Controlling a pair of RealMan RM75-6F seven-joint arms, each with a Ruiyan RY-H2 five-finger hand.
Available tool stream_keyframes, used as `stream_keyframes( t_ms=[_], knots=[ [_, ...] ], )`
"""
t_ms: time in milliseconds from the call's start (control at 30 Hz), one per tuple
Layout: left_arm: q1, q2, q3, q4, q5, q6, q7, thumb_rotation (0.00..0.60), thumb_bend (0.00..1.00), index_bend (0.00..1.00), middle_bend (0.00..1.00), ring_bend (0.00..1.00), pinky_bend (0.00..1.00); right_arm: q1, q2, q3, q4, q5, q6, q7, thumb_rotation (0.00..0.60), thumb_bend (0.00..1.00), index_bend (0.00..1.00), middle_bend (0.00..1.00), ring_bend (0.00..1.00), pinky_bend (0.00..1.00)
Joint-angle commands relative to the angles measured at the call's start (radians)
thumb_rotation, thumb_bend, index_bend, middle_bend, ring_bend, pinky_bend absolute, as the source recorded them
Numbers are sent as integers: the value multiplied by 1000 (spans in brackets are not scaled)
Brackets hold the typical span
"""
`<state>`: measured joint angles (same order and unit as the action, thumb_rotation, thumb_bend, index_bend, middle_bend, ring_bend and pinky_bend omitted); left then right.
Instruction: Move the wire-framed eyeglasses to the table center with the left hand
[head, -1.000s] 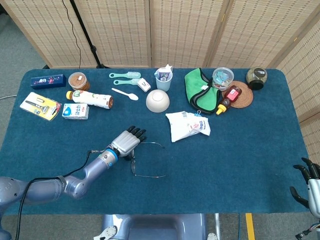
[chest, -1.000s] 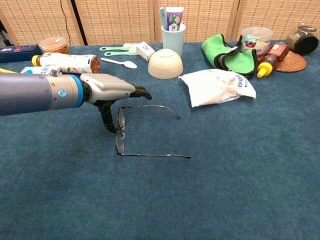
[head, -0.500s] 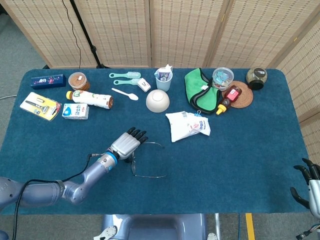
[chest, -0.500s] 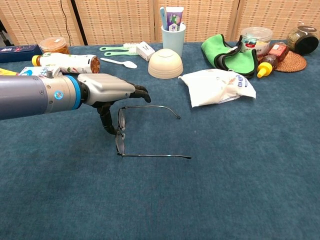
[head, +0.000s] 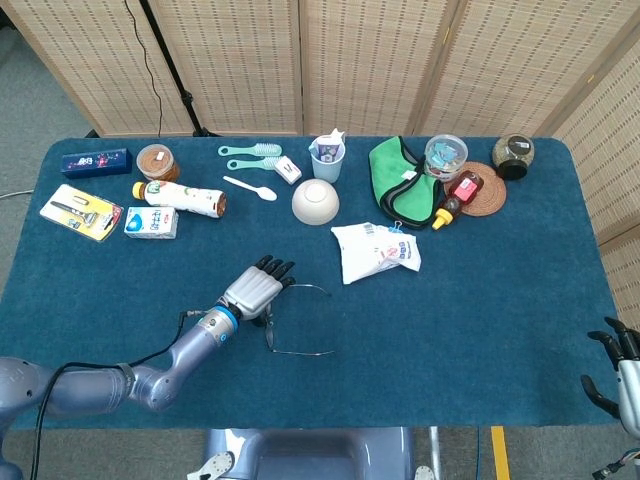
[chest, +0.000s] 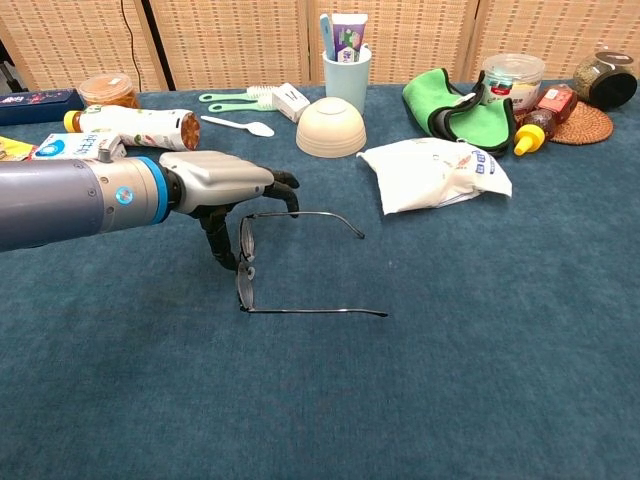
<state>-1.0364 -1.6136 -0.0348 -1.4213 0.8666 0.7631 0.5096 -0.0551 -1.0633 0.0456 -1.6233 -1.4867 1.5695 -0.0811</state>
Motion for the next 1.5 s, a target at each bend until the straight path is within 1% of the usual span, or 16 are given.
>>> stream_keyframes(
  t_ms=[33, 133, 433, 733, 900, 967, 1067, 1100, 1200, 1233, 1267, 1300, 1467, 1500],
  knots=[
    [2, -6, -2, 8, 3, 1, -2, 556, 236, 250, 0, 0, 0, -1, 1, 0, 0, 1, 0, 1, 600, 305, 288, 151, 190, 251],
    [2, -10, -3, 13, 5, 1, -1, 556, 268, 297, 0, 0, 0, -2, 1, 0, 0, 1, 2, 3, 600, 304, 289, 151, 190, 254],
    [3, -17, -9, 24, 6, -1, 1, 558, 304, 400, 0, 0, 0, -4, 2, 1, 3, 1, 5, 8, 600, 305, 289, 151, 190, 258],
    [16, -9, -5, 17, 27, 11, -2, 596, 309, 535, 0, 0, 0, -2, -1, 0, 6, -1, 1, 10, 600, 305, 291, 151, 190, 258],
    [18, -7, -6, 15, 31, 9, -2, 600, 309, 554, 0, 0, 0, -2, -2, 1, 8, -2, 3, 12, 600, 304, 292, 151, 190, 258],
    [18, -7, -6, 15, 31, 7, -1, 600, 308, 530, 0, 0, 0, -3, -2, 1, 8, -2, 3, 12, 600, 305, 292, 151, 190, 258],
    [15, -4, -8, 10, 29, -3, -2, 600, 305, 438, 0, 0, 0, -4, -2, 1, 9, -1, 4, 13, 600, 305, 294, 151, 190, 258],
    [15, -4, -9, 9, 29, -4, -3, 600, 304, 439, 0, 0, 0, -4, -2, 1, 10, -1, 4, 14, 600, 304, 296, 151, 190, 258],
    [17, -6, -12, 10, 31, 2, -3, 600, 304, 528, 0, 0, 0, -5, -3, 0, 11, 0, 4, 16, 600, 304, 301, 150, 190, 258],
    [16, -6, -11, 10, 31, 1, -2, 600, 304, 541, 0, 0, 0, -5, -3, 0, 11, 0, 4, 16, 600, 304, 301, 150, 190, 258],
    [16, -5, -11, 9, 31, 0, -1, 599, 304, 534, 0, 0, 0, -5, -3, 0, 12, -1, 4, 17, 600, 304, 301, 151, 190, 258],
    [15, -4, -11, 9, 30, -1, 0, 599, 304, 518, 0, 0, 0, -6, -3, 1, 12, -1, 5, 18, 600, 305, 301, 150, 190, 258],
    [8, 4, -15, 2, 19, -14, 5, 597, 297, 325, 0, 0, 0, -6, -3, 0, 14, 0, 2, 21, 600, 304, 301, 151, 190, 258],
    [5, 5, -16, 0, 18, -15, 8, 597, 297, 310, 0, 0, 0, -6, -3, 0, 15, 0, 3, 22, 600, 304, 301, 151, 190, 258]
  ],
)
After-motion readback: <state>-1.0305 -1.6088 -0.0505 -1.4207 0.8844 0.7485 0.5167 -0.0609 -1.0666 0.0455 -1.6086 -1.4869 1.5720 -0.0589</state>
